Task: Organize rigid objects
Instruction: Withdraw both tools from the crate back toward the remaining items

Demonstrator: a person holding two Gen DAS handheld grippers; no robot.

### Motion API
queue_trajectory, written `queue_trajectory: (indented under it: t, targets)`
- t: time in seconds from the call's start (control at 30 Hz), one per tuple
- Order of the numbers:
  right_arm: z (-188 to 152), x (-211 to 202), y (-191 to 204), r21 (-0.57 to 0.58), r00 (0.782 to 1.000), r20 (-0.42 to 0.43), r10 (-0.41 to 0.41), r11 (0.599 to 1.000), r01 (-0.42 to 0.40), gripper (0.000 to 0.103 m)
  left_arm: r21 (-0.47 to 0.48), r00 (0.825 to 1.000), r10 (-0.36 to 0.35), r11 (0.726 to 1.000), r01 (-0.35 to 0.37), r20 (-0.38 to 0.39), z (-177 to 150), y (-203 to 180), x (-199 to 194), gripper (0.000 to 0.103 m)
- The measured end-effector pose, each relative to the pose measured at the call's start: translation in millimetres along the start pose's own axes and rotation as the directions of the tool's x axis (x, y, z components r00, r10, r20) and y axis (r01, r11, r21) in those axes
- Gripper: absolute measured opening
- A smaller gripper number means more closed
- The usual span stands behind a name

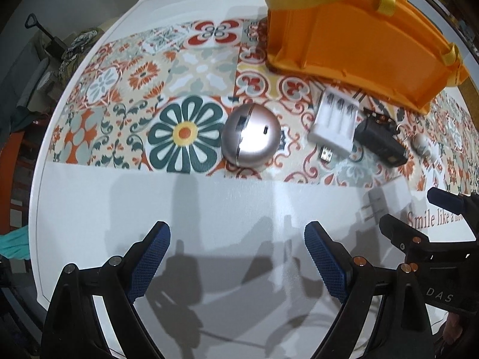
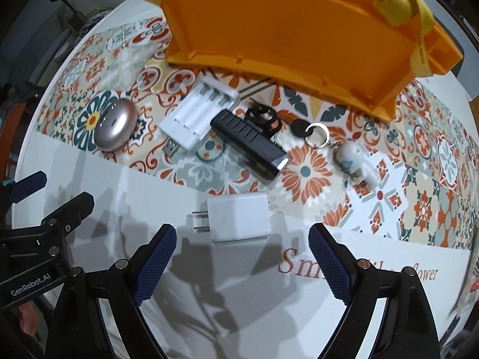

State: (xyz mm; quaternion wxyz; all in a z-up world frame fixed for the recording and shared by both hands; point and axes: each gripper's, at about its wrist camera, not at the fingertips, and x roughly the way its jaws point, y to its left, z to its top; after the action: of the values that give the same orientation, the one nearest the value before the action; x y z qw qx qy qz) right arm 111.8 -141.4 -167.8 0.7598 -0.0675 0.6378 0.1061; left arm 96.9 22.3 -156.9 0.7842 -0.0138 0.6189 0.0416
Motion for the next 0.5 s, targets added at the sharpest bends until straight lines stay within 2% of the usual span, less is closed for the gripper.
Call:
queue_trajectory:
  t: [0.5]
  targets:
    - [1,27,1,-0.005,1.000,-0.026,0.005,1.000,-0.005,0.090,0.012,0.999,0.006,1.000,-0.005,-0.040,-7,-3,22,0.092]
